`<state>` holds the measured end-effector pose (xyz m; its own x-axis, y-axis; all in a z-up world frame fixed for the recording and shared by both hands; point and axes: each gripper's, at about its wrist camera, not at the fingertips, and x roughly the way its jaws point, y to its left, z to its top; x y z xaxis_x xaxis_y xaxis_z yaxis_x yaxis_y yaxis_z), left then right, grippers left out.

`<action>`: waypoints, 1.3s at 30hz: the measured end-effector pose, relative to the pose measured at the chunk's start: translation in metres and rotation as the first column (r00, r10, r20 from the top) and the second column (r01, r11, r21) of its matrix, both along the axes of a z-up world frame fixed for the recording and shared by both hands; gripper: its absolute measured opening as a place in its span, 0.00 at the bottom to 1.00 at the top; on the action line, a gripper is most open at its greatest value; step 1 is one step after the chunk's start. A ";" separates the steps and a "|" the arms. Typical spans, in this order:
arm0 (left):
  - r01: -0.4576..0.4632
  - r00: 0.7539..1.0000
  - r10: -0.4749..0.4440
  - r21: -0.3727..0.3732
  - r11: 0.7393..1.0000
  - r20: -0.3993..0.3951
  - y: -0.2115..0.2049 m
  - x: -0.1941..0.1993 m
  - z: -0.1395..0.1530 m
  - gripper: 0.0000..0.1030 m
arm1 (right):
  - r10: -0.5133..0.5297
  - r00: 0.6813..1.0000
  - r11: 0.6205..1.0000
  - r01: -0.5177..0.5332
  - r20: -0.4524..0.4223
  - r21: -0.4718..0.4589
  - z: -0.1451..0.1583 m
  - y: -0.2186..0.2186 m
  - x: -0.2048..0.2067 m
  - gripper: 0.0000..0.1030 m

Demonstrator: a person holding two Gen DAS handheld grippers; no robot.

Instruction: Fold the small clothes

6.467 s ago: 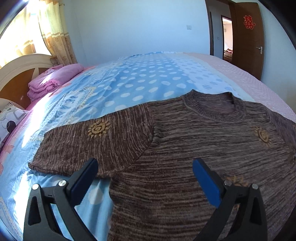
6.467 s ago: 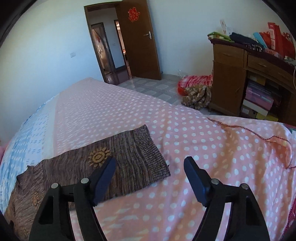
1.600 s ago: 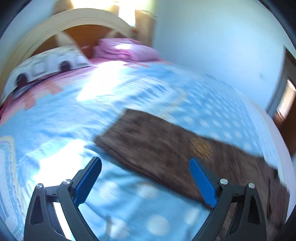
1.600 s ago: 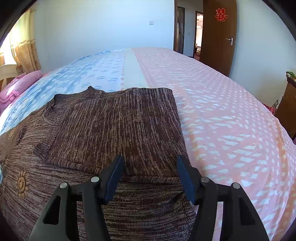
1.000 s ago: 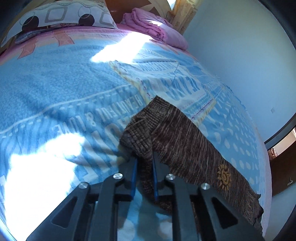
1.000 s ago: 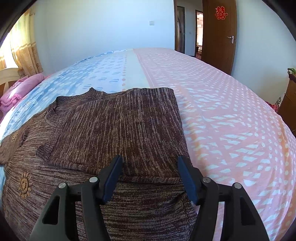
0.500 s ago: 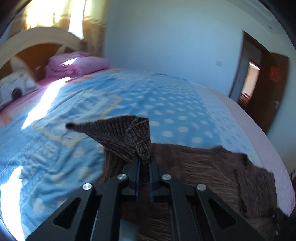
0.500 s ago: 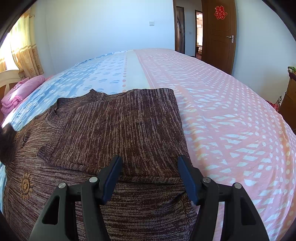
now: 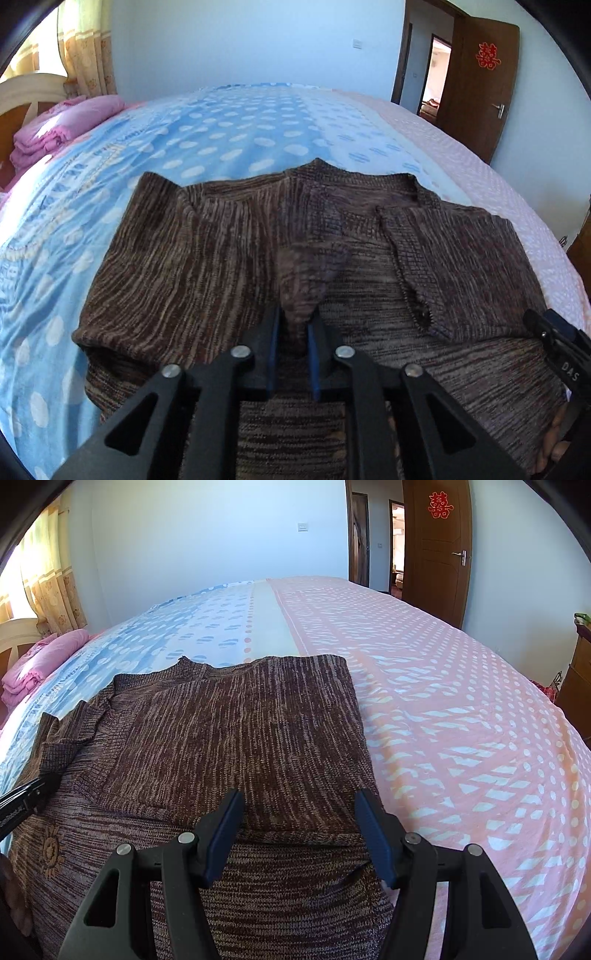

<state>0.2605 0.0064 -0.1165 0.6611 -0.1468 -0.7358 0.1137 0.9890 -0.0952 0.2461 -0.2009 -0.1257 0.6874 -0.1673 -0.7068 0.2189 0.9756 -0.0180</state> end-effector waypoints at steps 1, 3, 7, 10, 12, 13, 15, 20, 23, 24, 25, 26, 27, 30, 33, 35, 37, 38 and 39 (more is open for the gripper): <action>-0.001 1.000 0.001 -0.013 1.000 -0.005 0.003 -0.002 0.001 0.34 | 0.000 1.000 1.000 0.000 -0.002 -0.002 0.000 0.000 0.000 0.62; -0.024 1.000 0.024 -0.039 0.999 -0.003 0.014 -0.013 0.004 0.58 | 0.000 1.000 1.000 0.000 -0.006 -0.006 -0.001 0.000 0.001 0.62; -0.161 0.985 0.163 -0.035 0.986 0.060 0.053 -0.034 0.007 0.74 | -0.002 1.000 1.000 0.002 -0.014 -0.022 -0.001 0.002 0.002 0.62; -0.291 0.956 0.292 -0.038 0.956 0.027 0.083 -0.034 -0.005 0.74 | -0.009 0.999 0.998 0.006 -0.034 -0.066 0.001 0.009 0.005 0.62; -0.328 0.945 0.324 -0.146 0.933 -0.048 0.102 -0.029 -0.015 0.74 | 0.030 1.000 0.998 -0.030 0.000 -0.048 0.013 0.020 0.005 0.62; -0.338 0.941 0.334 -0.188 0.922 -0.054 0.107 -0.030 -0.017 0.74 | 0.074 0.996 0.997 -0.074 0.049 0.000 0.024 0.031 0.004 0.62; -0.349 0.937 0.348 -0.198 0.916 -0.041 0.105 -0.032 -0.016 0.74 | 0.158 0.980 0.983 -0.168 0.124 0.069 0.043 0.057 0.010 0.62; -0.321 0.947 0.319 -0.147 0.935 -0.038 0.093 -0.031 -0.016 0.86 | 0.312 0.947 0.934 -0.320 0.069 0.161 0.039 0.127 0.069 0.61; -0.316 0.947 0.319 -0.230 0.920 -0.024 0.108 -0.035 -0.019 0.86 | 0.338 0.941 0.931 -0.330 -0.029 0.157 0.016 0.157 0.105 0.53; -0.316 0.946 0.323 -0.260 0.912 -0.019 0.114 -0.037 -0.019 0.86 | 0.329 0.942 0.936 -0.317 -0.062 0.152 0.007 0.164 0.115 0.50; -0.317 0.945 0.327 -0.291 0.903 -0.013 0.118 -0.039 -0.019 0.86 | 0.320 0.943 0.941 -0.306 -0.089 0.144 -0.001 0.171 0.121 0.44; -0.318 0.943 0.331 -0.311 0.896 -0.009 0.120 -0.039 -0.019 0.86 | 0.313 0.943 0.945 -0.297 -0.111 0.139 -0.007 0.175 0.126 0.43; -0.319 0.943 0.334 -0.320 0.892 -0.007 0.120 -0.038 -0.020 0.86 | 0.308 0.945 0.948 -0.295 -0.109 0.122 -0.010 0.178 0.127 0.42; -0.318 0.943 0.334 -0.306 0.897 -0.002 0.117 -0.036 -0.019 0.87 | 0.352 0.930 0.935 -0.343 -0.104 0.092 -0.010 0.187 0.128 0.08; -0.318 0.942 0.335 -0.308 0.897 0.001 0.117 -0.035 -0.019 0.87 | 0.365 0.927 0.931 -0.359 -0.091 0.071 -0.005 0.192 0.127 0.04; -0.319 0.942 0.335 -0.309 0.896 0.000 0.117 -0.035 -0.019 0.87 | 0.361 0.931 0.931 -0.356 -0.052 0.084 0.006 0.188 0.120 0.04; -0.319 0.942 0.335 -0.309 0.896 0.000 0.116 -0.035 -0.019 0.87 | 0.353 0.936 0.933 -0.352 0.002 0.076 0.026 0.182 0.111 0.03; -0.319 0.942 0.336 -0.310 0.896 0.000 0.116 -0.035 -0.019 0.87 | 0.355 0.935 0.933 -0.356 0.024 0.063 0.035 0.179 0.107 0.03; -0.319 0.942 0.335 -0.310 0.896 0.000 0.117 -0.036 -0.019 0.87 | 0.355 0.934 0.933 -0.357 0.040 0.047 0.044 0.176 0.103 0.03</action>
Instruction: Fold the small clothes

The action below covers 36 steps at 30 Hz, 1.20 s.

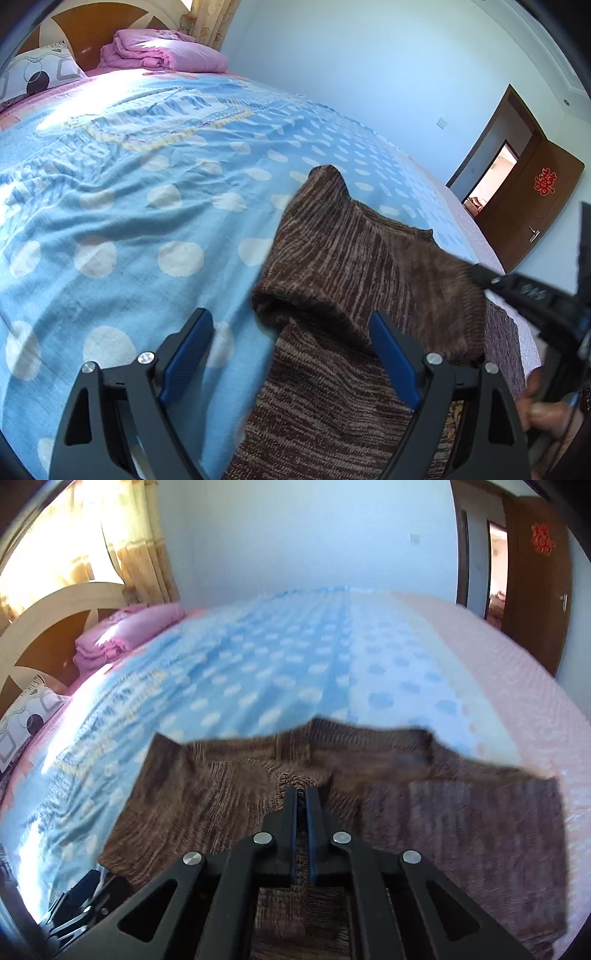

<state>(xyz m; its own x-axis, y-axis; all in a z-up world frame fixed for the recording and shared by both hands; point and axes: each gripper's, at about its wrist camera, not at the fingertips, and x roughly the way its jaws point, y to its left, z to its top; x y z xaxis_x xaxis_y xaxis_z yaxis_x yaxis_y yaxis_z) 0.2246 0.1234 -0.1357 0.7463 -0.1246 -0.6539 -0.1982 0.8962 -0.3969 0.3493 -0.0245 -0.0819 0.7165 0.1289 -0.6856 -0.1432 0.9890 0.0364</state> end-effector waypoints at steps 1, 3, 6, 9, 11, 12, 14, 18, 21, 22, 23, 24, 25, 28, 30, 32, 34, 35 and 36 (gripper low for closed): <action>0.000 1.000 0.000 0.000 1.000 0.000 0.000 0.000 0.000 0.87 | 0.001 1.000 1.000 -0.001 0.022 -0.008 0.010 -0.004 -0.005 0.03; -0.001 1.000 0.001 -0.002 1.000 0.001 0.000 0.000 0.000 0.87 | 0.005 0.999 1.000 -0.005 0.041 -0.016 0.021 -0.011 -0.010 0.03; -0.002 1.000 0.002 -0.001 1.000 0.000 0.000 0.000 0.001 0.87 | -0.014 0.998 0.996 0.020 0.062 -0.087 0.024 -0.019 -0.013 0.03; -0.002 1.000 0.002 0.003 1.000 -0.002 -0.001 0.001 0.001 0.87 | -0.062 0.997 0.988 0.067 0.039 -0.139 0.010 -0.033 -0.009 0.03; -0.003 1.000 0.003 0.005 1.000 -0.002 -0.001 0.001 0.001 0.87 | -0.088 0.996 0.982 0.089 0.014 -0.170 -0.005 -0.040 -0.003 0.03; -0.003 1.000 0.003 0.007 1.000 -0.002 0.000 0.001 0.000 0.87 | -0.084 0.996 0.983 0.083 0.001 -0.162 -0.011 -0.045 0.000 0.04; -0.002 1.000 0.002 0.007 1.000 -0.003 0.000 0.001 0.000 0.87 | -0.078 0.996 0.995 0.076 -0.037 -0.058 -0.016 -0.062 0.002 0.06; -0.002 1.000 0.002 0.008 1.000 -0.003 0.000 0.002 0.000 0.87 | -0.149 0.986 0.962 0.161 -0.073 0.220 -0.011 -0.103 -0.014 0.44; -0.003 1.000 0.003 0.006 1.000 -0.002 0.000 0.002 0.000 0.87 | -0.169 0.985 0.942 0.173 -0.039 0.288 -0.007 -0.109 -0.045 0.47; -0.003 1.000 0.003 0.007 1.000 -0.002 0.000 0.002 0.000 0.87 | -0.137 0.990 0.945 0.142 -0.036 0.293 -0.008 -0.103 -0.054 0.47; -0.002 1.000 0.002 0.008 1.000 -0.003 0.000 0.002 0.000 0.87 | -0.110 0.993 0.950 0.116 -0.037 0.289 -0.009 -0.096 -0.060 0.47; -0.002 1.000 0.002 0.008 1.000 -0.003 0.000 0.002 0.000 0.87 | -0.073 0.996 0.958 0.082 -0.042 0.275 -0.012 -0.085 -0.066 0.47; -0.002 1.000 0.002 0.007 1.000 -0.002 0.000 0.002 0.000 0.87 | -0.038 0.998 0.967 0.050 -0.051 0.251 -0.015 -0.073 -0.070 0.43; -0.002 1.000 0.002 0.007 1.000 -0.003 0.000 0.002 0.000 0.87 | 0.028 0.998 0.989 -0.019 -0.062 0.147 -0.027 -0.040 -0.071 0.38; -0.002 1.000 0.002 0.007 1.000 -0.002 0.000 0.002 0.000 0.87 | 0.046 0.997 0.994 -0.040 -0.062 0.099 -0.034 -0.027 -0.066 0.38; -0.002 1.000 0.002 0.007 1.000 -0.002 0.000 0.002 0.000 0.87 | 0.061 0.995 0.997 -0.058 -0.084 0.042 -0.042 -0.014 -0.055 0.37; -0.001 1.000 0.001 0.006 1.000 -0.001 0.000 0.002 0.000 0.87 | 0.079 0.989 0.997 -0.081 -0.126 -0.013 -0.052 -0.004 -0.044 0.22; -0.001 1.000 0.001 0.006 1.000 -0.001 0.000 0.002 0.000 0.87 | 0.079 0.989 0.996 -0.084 -0.126 -0.034 -0.052 -0.001 -0.042 0.17; -0.001 1.000 0.001 0.006 1.000 -0.001 0.000 0.002 0.000 0.87 | 0.083 0.989 0.995 -0.088 -0.126 -0.039 -0.051 -0.001 -0.041 0.11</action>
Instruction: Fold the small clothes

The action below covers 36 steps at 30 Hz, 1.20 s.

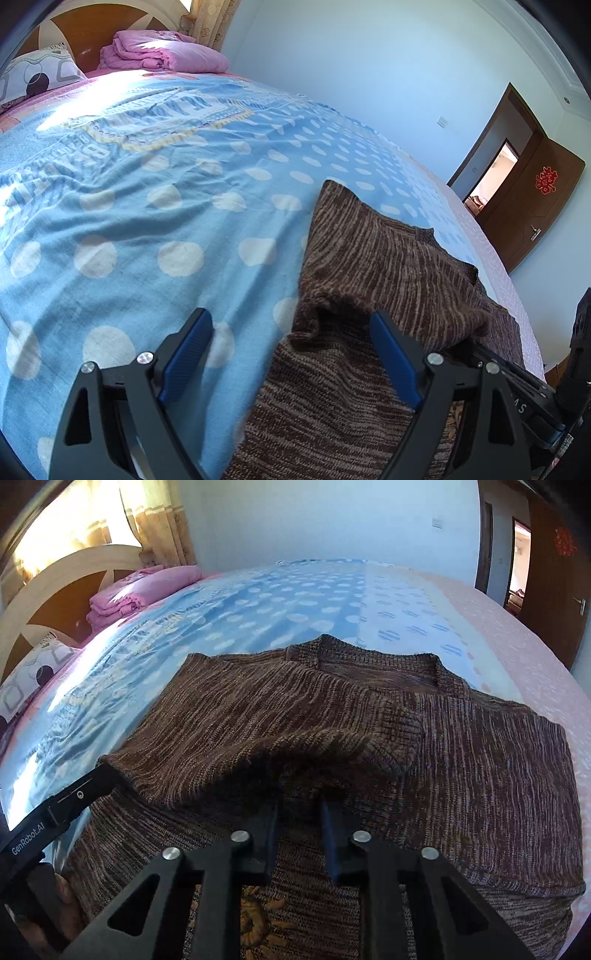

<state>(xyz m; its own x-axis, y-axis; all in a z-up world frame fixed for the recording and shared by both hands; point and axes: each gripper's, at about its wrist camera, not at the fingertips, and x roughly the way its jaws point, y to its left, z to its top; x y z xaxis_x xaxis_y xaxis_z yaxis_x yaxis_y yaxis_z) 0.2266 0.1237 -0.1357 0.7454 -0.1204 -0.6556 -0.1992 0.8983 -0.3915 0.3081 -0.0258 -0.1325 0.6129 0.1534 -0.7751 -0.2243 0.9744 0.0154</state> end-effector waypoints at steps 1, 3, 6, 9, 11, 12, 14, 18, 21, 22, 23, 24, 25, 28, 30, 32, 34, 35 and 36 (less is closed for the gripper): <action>0.001 1.000 -0.001 -0.001 1.000 0.001 0.000 0.000 0.000 0.87 | 0.004 1.000 1.000 -0.004 -0.004 -0.004 0.003 -0.002 0.001 0.10; 0.002 1.000 -0.002 -0.003 1.000 0.002 0.000 0.000 0.000 0.88 | 0.007 1.000 1.000 -0.007 0.014 -0.009 0.015 -0.008 -0.001 0.10; 0.002 1.000 -0.002 -0.004 1.000 0.003 0.000 0.000 0.000 0.88 | 0.021 0.998 0.999 -0.019 0.067 -0.040 0.046 -0.019 -0.012 0.10; 0.002 1.000 -0.002 -0.003 1.000 0.002 0.000 0.000 0.000 0.88 | 0.057 0.996 0.994 -0.050 0.070 -0.098 0.061 -0.024 -0.020 0.11; 0.002 1.000 -0.002 -0.003 1.000 0.002 0.000 0.000 0.000 0.88 | 0.086 0.995 0.989 -0.080 0.040 -0.123 0.056 -0.024 -0.023 0.13; 0.002 1.000 -0.002 -0.003 1.000 0.002 0.000 0.000 0.000 0.88 | 0.102 0.995 0.987 -0.100 0.010 -0.128 0.049 -0.025 -0.025 0.23; 0.002 1.000 -0.002 -0.003 1.000 0.002 0.000 0.000 0.000 0.88 | 0.115 0.991 0.981 -0.124 -0.071 -0.146 0.028 -0.029 -0.025 0.44; 0.002 1.000 -0.002 -0.003 1.000 0.002 0.000 0.000 0.000 0.88 | 0.081 0.992 0.990 -0.091 -0.092 -0.112 0.019 -0.050 -0.029 0.46; 0.002 1.000 -0.002 -0.003 1.000 0.003 0.000 0.000 0.000 0.88 | -0.011 0.999 0.997 0.013 -0.033 0.071 0.040 -0.087 -0.022 0.46; 0.002 1.000 -0.002 -0.002 1.000 0.003 0.000 0.000 0.000 0.88 | -0.060 0.998 0.987 0.064 -0.031 0.150 0.045 -0.101 -0.013 0.46; 0.002 1.000 -0.002 -0.003 1.000 0.003 0.000 0.000 0.000 0.88 | -0.094 0.995 0.975 0.100 -0.041 0.199 0.046 -0.110 -0.005 0.46; 0.002 1.000 -0.002 -0.002 1.000 0.003 0.000 0.000 0.000 0.88 | -0.129 0.990 0.959 0.141 -0.064 0.246 0.045 -0.118 0.008 0.46; 0.002 1.000 -0.002 -0.002 1.000 0.002 0.000 0.000 0.000 0.88 | -0.149 0.985 0.945 0.167 -0.085 0.282 0.042 -0.123 0.018 0.46; 0.002 1.000 -0.002 -0.003 1.000 0.003 0.000 0.000 0.000 0.88 | -0.152 0.976 0.908 0.200 -0.156 0.368 0.028 -0.125 0.047 0.46; 0.002 1.000 -0.002 -0.002 1.000 0.002 0.000 0.000 0.000 0.88 | -0.157 0.967 0.897 0.225 -0.203 0.380 0.017 -0.120 0.065 0.37; 0.004 1.000 -0.004 -0.002 1.000 0.002 0.000 0.001 0.000 0.89 | -0.131 0.966 0.900 0.210 -0.224 0.381 0.007 -0.109 0.074 0.04; 0.005 1.000 -0.005 -0.002 1.000 0.003 0.000 0.000 0.000 0.89 | -0.092 0.971 0.913 0.170 -0.219 0.371 0.008 -0.095 0.079 0.04; 0.005 1.000 -0.005 -0.002 1.000 0.003 0.000 0.000 0.000 0.89 | -0.083 0.980 0.922 0.145 -0.183 0.358 0.015 -0.088 0.078 0.04; 0.006 1.000 -0.006 -0.003 1.000 0.004 0.001 0.000 0.000 0.89 | -0.073 0.989 0.934 0.113 -0.126 0.339 0.026 -0.083 0.076 0.04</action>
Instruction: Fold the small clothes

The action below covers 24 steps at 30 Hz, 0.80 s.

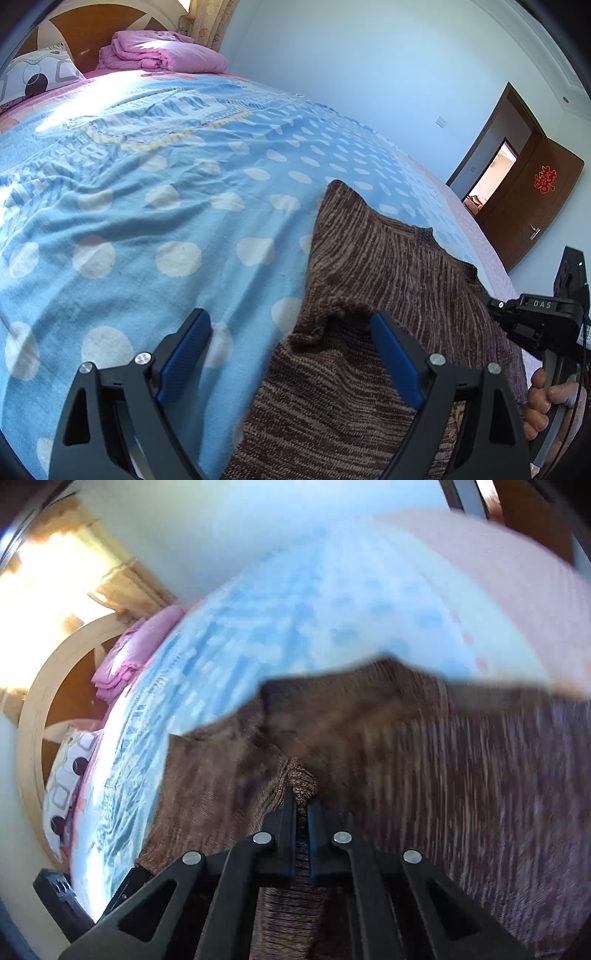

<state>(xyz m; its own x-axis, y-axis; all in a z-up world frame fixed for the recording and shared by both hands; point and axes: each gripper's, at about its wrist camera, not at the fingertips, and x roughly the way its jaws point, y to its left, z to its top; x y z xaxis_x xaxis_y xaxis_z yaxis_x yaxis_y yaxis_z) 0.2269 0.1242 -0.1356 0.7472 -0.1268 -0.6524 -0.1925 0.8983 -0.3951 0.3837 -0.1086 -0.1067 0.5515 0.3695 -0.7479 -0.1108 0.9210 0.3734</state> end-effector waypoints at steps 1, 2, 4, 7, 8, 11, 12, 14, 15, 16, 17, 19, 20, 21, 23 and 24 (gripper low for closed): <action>0.000 1.000 0.000 0.000 1.000 0.000 -0.001 0.000 0.000 0.89 | 0.014 0.997 0.999 -0.011 0.071 -0.039 0.013 0.006 -0.005 0.04; 0.001 1.000 -0.001 0.000 1.000 0.001 0.000 0.000 0.000 0.89 | 0.026 0.991 0.996 -0.014 0.134 -0.089 0.025 0.011 -0.011 0.04; 0.002 1.000 -0.002 0.003 1.000 0.000 -0.001 0.000 0.000 0.90 | 0.040 0.979 0.983 -0.003 0.198 -0.184 0.037 0.020 -0.016 0.04; 0.003 1.000 -0.003 0.002 1.000 0.001 -0.001 0.001 0.000 0.90 | 0.050 0.985 0.961 -0.002 0.168 -0.275 0.027 0.021 -0.013 0.19; 0.003 1.000 -0.003 0.001 1.000 0.001 -0.001 0.000 0.000 0.90 | 0.029 0.990 0.953 0.015 0.141 -0.301 0.021 0.016 -0.010 0.24; 0.003 1.000 -0.003 0.002 1.000 0.001 -0.001 0.000 0.000 0.90 | -0.104 0.986 0.968 0.132 0.133 -0.215 0.015 -0.022 -0.021 0.33; 0.003 1.000 -0.003 0.002 1.000 0.001 -0.001 0.000 0.000 0.90 | -0.132 0.983 0.978 0.150 0.125 -0.146 0.014 -0.036 -0.026 0.33; 0.003 1.000 -0.003 0.002 1.000 0.000 -0.001 0.001 0.000 0.90 | -0.159 0.983 0.987 0.159 0.089 0.002 0.009 -0.056 -0.043 0.33; 0.003 1.000 -0.003 0.003 1.000 0.000 -0.001 0.001 0.000 0.90 | -0.147 0.986 0.989 0.145 0.074 0.040 0.005 -0.059 -0.051 0.33; 0.003 1.000 -0.003 0.003 1.000 0.000 -0.001 0.001 0.000 0.90 | -0.129 0.990 0.990 0.125 0.061 0.059 0.001 -0.059 -0.059 0.33; 0.003 1.000 -0.003 0.004 1.000 0.000 -0.001 0.001 0.000 0.90 | -0.107 0.993 0.992 0.103 0.053 0.072 -0.003 -0.058 -0.068 0.33; 0.003 1.000 -0.003 0.003 1.000 0.000 -0.001 0.001 0.000 0.90 | -0.069 0.997 0.992 0.063 0.046 0.111 -0.009 -0.051 -0.080 0.34; 0.003 1.000 -0.003 0.003 1.000 0.000 -0.002 0.001 0.000 0.90 | -0.053 0.998 0.991 0.047 0.046 0.128 -0.011 -0.046 -0.082 0.34; 0.003 1.000 -0.003 0.004 1.000 0.000 -0.001 0.001 0.000 0.90 | -0.040 0.998 0.990 0.033 0.044 0.138 -0.013 -0.041 -0.083 0.34; 0.003 1.000 -0.003 0.003 1.000 0.000 -0.002 0.001 0.000 0.90 | -0.031 1.000 0.993 0.030 0.008 0.111 -0.022 -0.029 -0.078 0.35; 0.003 1.000 -0.003 0.003 1.000 0.000 -0.002 0.001 0.000 0.90 | -0.023 1.000 0.995 0.025 -0.013 0.099 -0.025 -0.023 -0.075 0.35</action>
<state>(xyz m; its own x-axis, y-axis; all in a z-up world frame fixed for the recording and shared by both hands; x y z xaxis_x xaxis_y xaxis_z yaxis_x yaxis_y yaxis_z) 0.2279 0.1227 -0.1358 0.7467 -0.1274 -0.6528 -0.1894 0.9001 -0.3923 0.3086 -0.1314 -0.1316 0.5523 0.4292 -0.7147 -0.0840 0.8816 0.4645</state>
